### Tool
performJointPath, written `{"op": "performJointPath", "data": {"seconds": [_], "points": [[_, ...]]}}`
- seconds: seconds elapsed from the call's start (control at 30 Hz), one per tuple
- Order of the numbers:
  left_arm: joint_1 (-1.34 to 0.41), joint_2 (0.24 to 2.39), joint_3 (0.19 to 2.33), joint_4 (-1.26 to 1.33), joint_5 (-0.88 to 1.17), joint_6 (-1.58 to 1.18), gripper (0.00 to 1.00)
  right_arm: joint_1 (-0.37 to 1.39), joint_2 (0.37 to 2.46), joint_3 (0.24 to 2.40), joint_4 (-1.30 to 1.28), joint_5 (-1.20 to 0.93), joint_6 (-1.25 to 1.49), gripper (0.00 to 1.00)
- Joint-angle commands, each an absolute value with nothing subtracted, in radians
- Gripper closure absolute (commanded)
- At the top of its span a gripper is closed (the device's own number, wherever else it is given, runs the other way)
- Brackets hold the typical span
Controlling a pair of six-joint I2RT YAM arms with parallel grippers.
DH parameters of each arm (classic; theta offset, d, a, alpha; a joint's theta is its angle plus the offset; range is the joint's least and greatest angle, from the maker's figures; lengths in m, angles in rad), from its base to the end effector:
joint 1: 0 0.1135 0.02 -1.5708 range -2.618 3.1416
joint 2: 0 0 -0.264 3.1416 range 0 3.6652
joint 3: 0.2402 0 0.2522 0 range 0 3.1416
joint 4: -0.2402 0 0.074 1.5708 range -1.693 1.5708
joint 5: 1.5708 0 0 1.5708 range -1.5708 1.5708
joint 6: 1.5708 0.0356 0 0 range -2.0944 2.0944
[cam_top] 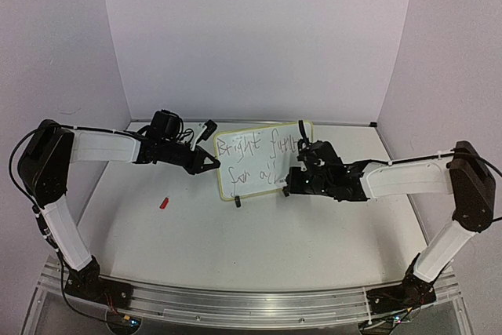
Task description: Write a sentence on the whiteboard
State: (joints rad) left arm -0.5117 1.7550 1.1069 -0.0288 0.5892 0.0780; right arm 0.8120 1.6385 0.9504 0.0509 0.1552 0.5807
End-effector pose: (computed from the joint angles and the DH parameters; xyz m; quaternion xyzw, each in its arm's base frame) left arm 0.3222 -0.2036 0.2081 0.3708 0.7892 -0.3447 0.3476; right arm 0.2468 0.2523 0.2027 -0.0681 0.8884 0.2347 0.3886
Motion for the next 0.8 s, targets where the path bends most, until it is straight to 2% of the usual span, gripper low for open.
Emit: {"op": "performJointPath", "data": {"seconds": [0.0,0.5,0.77], "points": [[-0.503,1.753,1.138,-0.075,0.497,0.112,1.0,0.806,1.632,0.961,0.067,0.186,0.584,1.0],[-0.504,1.753,1.14,-0.075,0.496,0.115,1.0,0.806,1.481,0.932,0.004,0.253,0.566,1.0],[-0.503,1.755,1.14,-0.075,0.496,0.114,1.0,0.806,1.518,0.919,0.004,0.234,0.588,1.0]]}}
